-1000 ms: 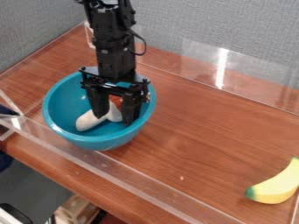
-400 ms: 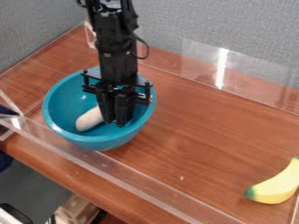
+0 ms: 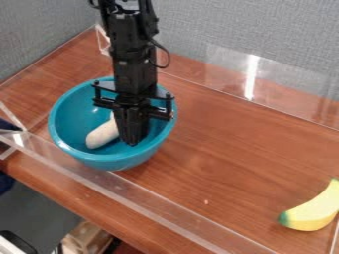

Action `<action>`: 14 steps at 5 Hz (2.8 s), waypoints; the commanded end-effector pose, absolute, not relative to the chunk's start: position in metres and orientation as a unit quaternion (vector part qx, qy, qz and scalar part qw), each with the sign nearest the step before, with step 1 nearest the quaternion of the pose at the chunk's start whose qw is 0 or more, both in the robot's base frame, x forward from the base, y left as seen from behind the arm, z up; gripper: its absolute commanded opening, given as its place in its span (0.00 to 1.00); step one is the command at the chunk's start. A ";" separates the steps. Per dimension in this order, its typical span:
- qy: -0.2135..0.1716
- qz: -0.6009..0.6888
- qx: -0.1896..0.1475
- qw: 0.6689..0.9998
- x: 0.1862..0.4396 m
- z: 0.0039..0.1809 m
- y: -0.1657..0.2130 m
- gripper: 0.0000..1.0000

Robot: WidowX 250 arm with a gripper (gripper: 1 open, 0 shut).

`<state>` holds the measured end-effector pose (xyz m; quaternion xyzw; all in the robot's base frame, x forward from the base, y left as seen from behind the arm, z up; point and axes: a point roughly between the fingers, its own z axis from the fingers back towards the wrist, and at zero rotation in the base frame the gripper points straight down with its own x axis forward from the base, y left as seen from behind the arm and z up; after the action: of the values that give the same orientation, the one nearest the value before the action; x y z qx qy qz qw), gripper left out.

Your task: Remove the mushroom from inside the blue bowl and put it on the table

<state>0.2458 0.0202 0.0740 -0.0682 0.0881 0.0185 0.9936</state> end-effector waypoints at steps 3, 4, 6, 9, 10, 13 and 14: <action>0.047 -0.044 -0.078 0.995 0.260 0.128 -0.028 0.00; 0.046 -0.062 -0.084 0.993 0.259 0.129 -0.046 0.00; 0.064 -0.091 -0.086 0.990 0.251 0.103 -0.073 0.00; 0.082 -0.105 -0.072 0.988 0.243 0.075 -0.076 1.00; 0.078 -0.093 -0.060 0.991 0.246 0.085 -0.057 1.00; 0.004 -0.076 0.002 0.997 0.269 0.137 0.021 1.00; -0.008 -0.055 0.011 0.998 0.274 0.149 0.053 1.00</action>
<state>0.2694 0.0530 0.1323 0.0041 0.0214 -0.0484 0.9986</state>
